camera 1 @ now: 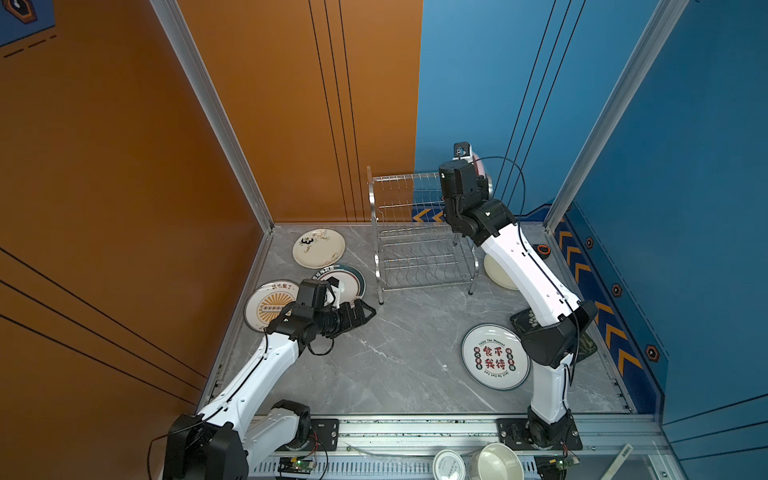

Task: Load the plates into the dish rack
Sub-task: 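Lower the white plate upright into the top rack slot beside the pink plate, then open the right gripper to release the white plate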

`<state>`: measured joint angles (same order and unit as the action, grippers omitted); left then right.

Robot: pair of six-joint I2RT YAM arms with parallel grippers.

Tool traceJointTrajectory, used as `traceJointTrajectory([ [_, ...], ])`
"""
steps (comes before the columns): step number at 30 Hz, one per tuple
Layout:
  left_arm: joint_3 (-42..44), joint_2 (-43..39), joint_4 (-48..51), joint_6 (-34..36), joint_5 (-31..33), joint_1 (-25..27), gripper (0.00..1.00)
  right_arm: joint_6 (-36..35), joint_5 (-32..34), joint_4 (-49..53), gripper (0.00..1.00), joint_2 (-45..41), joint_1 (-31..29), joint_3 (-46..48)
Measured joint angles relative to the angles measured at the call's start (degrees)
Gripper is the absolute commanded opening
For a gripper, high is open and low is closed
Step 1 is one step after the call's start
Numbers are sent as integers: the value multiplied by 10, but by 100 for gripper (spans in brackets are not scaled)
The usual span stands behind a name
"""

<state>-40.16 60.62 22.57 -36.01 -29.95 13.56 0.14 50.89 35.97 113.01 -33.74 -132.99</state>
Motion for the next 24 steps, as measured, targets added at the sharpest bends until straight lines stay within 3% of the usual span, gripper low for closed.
traceJointTrajectory([
  [13, 1, -6, 0, 0, 7, 0, 98, 1, -22, 10, 38, -16, -14, 3],
  [24, 1, -6, 0, 0, 9, 4, 98, 70, -93, 82, 50, -94, -23, 5],
])
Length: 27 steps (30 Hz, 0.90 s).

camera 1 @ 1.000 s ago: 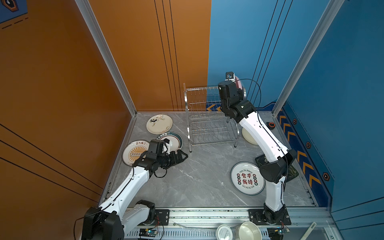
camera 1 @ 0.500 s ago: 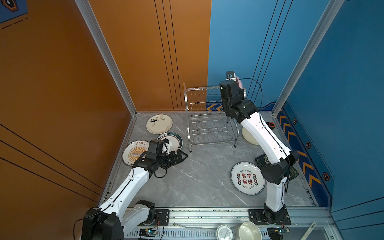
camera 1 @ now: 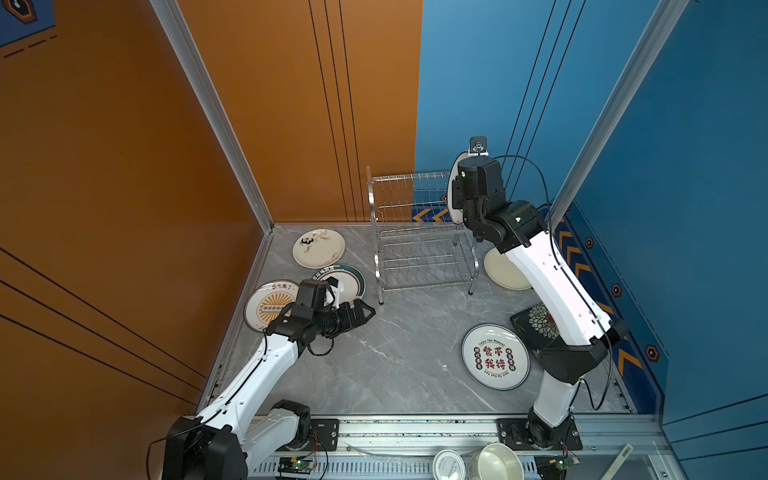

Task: Load the plates into the dish rack
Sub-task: 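Open the right gripper to release the white plate, then move the right gripper back down over the 'Enjoy The Moment' plate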

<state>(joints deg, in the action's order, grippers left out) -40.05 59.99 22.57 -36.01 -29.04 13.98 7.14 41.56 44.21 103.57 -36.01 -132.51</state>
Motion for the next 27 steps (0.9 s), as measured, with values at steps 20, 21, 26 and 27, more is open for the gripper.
traceJointTrajectory([
  [20, 0, 14, 0, 6, 1, 32, 98, 202, -136, 83, 69, -332, 23, 456],
  [21, 0, 16, 0, 7, 1, 33, 98, 215, -146, 85, 70, -351, 30, 484],
  [26, 0, 23, 0, 12, 1, 37, 98, 277, -197, 96, 74, -433, 77, 617],
  [27, 0, 24, 0, 13, 1, 38, 98, 288, -209, 99, 75, -446, 88, 643],
])
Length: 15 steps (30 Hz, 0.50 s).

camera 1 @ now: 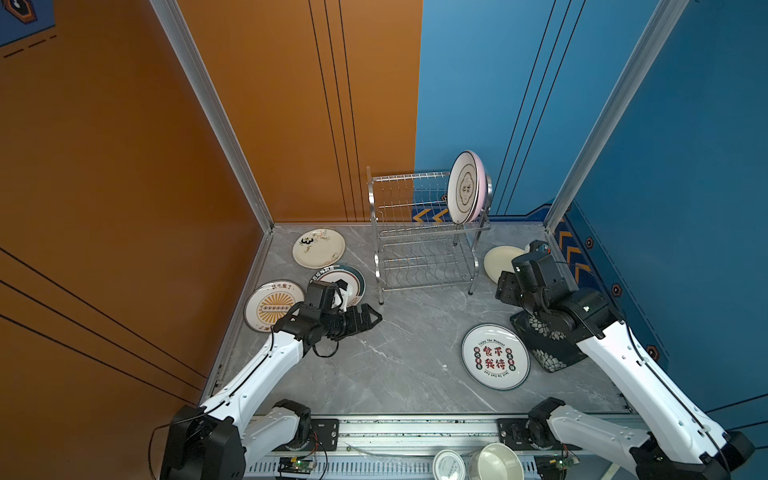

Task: Load the plates into the dish rack
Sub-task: 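Move the right gripper back down over the 'Enjoy The Moment' plate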

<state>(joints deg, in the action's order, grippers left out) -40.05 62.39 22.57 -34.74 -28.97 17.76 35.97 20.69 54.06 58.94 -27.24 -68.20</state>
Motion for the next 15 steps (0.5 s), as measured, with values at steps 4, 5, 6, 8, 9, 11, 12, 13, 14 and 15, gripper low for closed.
traceJointTrajectory([
  [4, 0, 6, 0, 3, 0, 2, 98, 38, -37, 6, 80, -39, 37, 85],
  [5, 0, 7, 0, 3, -1, 3, 98, 48, -47, 7, 81, -47, 45, 104],
  [6, 0, 9, 0, 4, -2, 3, 98, 57, -56, 7, 83, -54, 53, 120],
  [8, 0, 11, 0, 5, -3, 3, 98, 73, -70, 9, 84, -69, 66, 149],
  [9, 0, 13, 0, 5, -4, 3, 98, 80, -75, 9, 85, -76, 72, 164],
  [11, 0, 15, 0, 5, -4, 3, 98, 93, -85, 9, 86, -87, 83, 189],
  [12, 0, 16, 0, 6, -4, 3, 98, 99, -89, 9, 88, -93, 89, 203],
  [13, 0, 18, 0, 7, -4, 3, 98, 105, -91, 9, 88, -97, 94, 215],
  [14, 0, 19, 0, 8, -4, 4, 98, 110, -95, 9, 90, -101, 100, 227],
  [15, 0, 20, 0, 9, -5, 4, 98, 116, -99, 9, 93, -105, 108, 240],
])
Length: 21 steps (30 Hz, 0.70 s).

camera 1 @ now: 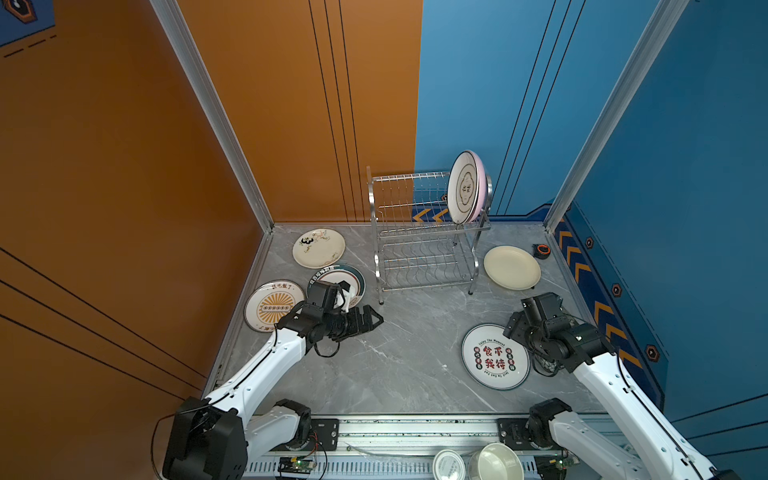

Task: Load the plates into the dish rack
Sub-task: 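Move the right gripper back down over the 'Enjoy The Moment' plate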

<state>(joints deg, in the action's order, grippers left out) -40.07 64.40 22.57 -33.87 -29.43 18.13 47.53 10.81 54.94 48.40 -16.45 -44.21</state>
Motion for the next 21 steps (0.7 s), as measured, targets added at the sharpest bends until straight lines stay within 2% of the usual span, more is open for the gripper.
traceJointTrajectory([
  [4, -1, 3, 0, 0, -2, 0, 98, 9, -7, -2, 100, -14, 33, 40],
  [11, -3, 11, 0, 0, -4, 0, 98, 7, -53, -38, 100, -12, 101, 106],
  [21, -7, 12, 0, 1, -7, 3, 98, 1, -96, -97, 100, 1, 136, 147],
])
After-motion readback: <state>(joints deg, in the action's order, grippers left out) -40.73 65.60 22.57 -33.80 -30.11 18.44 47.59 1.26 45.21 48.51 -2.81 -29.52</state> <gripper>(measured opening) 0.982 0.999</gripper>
